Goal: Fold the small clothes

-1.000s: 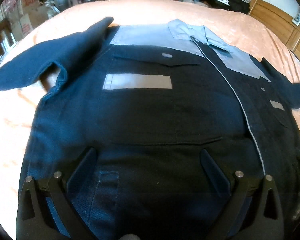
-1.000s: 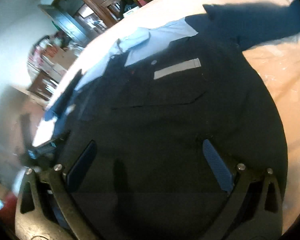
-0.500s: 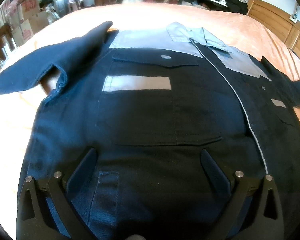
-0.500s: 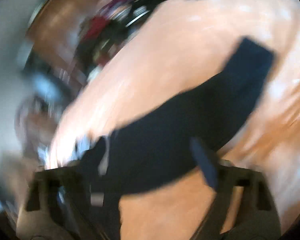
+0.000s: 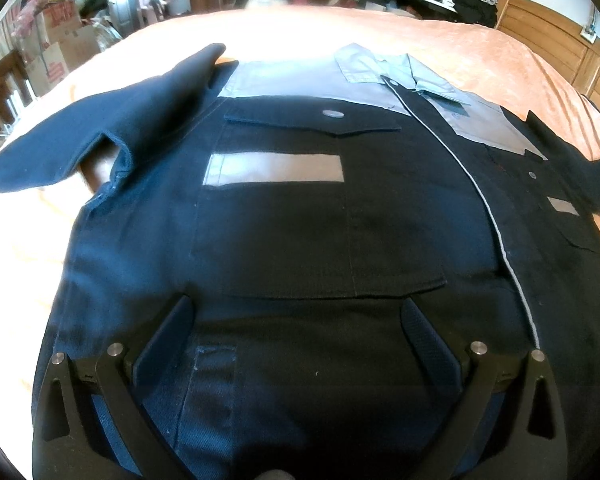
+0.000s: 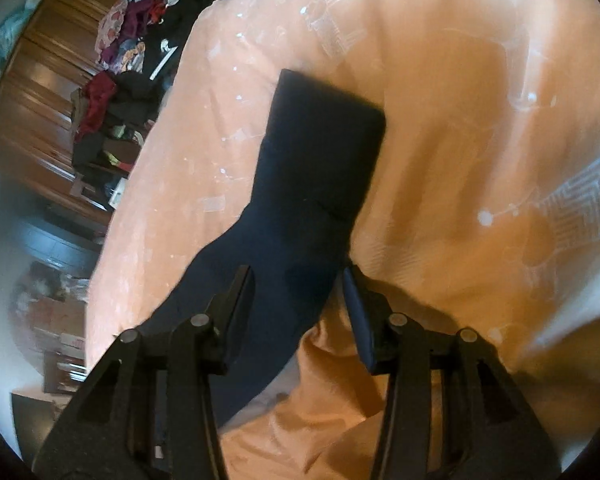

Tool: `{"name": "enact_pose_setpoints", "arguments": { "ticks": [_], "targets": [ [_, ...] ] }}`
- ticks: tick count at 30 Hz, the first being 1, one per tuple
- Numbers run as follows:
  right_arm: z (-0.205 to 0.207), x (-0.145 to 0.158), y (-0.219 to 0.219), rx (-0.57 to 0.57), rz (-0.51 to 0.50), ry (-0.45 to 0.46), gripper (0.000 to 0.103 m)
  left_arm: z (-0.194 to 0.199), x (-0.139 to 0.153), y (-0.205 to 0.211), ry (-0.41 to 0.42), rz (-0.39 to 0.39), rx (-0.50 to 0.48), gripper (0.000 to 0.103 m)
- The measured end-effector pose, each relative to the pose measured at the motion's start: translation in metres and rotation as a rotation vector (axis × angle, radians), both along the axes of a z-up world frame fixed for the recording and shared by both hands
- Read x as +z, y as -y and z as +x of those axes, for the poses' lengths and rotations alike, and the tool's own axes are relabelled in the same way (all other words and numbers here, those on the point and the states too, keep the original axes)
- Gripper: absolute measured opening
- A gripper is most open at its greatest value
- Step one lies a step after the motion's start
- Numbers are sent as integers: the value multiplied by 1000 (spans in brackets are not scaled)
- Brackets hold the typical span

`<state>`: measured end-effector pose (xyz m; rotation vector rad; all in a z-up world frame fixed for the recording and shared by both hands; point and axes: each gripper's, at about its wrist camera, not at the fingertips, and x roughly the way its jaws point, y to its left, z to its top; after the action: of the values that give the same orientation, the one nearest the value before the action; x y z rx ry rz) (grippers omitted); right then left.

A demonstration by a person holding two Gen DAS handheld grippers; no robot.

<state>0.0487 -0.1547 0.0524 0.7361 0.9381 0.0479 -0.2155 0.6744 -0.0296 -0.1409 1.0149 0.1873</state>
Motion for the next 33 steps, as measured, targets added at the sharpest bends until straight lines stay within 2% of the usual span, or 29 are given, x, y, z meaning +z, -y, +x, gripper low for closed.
{"name": "enact_pose_setpoints", "arguments": {
  "ticks": [4,10,11,12,13,14,16,19,21,24,28,31,33],
  "targets": [
    [-4,2,-1,-4,-44,29,45,0,-1,0,2,0,0,103],
    [25,-7,-3,-2,-43,23,44,1,-1,0,1,5,2,103],
    [25,-5,-2,-11,-36,41,37,1,0,0,0,5,2,103],
    [25,-1,-3,-14,-32,55,24,1,0,0,0,5,2,103],
    [23,6,-7,-5,-20,83,17,2,0,-1,0,5,2,103],
    [21,14,-15,18,-8,113,5,1,0,-1,1,4,2,103],
    [17,41,-48,100,1,181,4,2,0,-1,-1,1,3,103],
    [8,86,-126,245,20,284,4,4,2,-2,-2,-9,10,103],
    [3,108,-192,351,54,339,4,6,7,-6,0,-46,6,102],
    [-5,123,-309,520,133,379,4,4,26,-17,63,-195,-3,100],
    [-19,105,-473,711,196,333,4,-2,60,-34,161,-243,20,98],
    [-32,85,-572,817,209,299,4,-9,79,-54,208,-256,36,98],
    [-34,73,-621,862,212,269,4,-14,85,-69,214,-255,52,98]
  ]
}}
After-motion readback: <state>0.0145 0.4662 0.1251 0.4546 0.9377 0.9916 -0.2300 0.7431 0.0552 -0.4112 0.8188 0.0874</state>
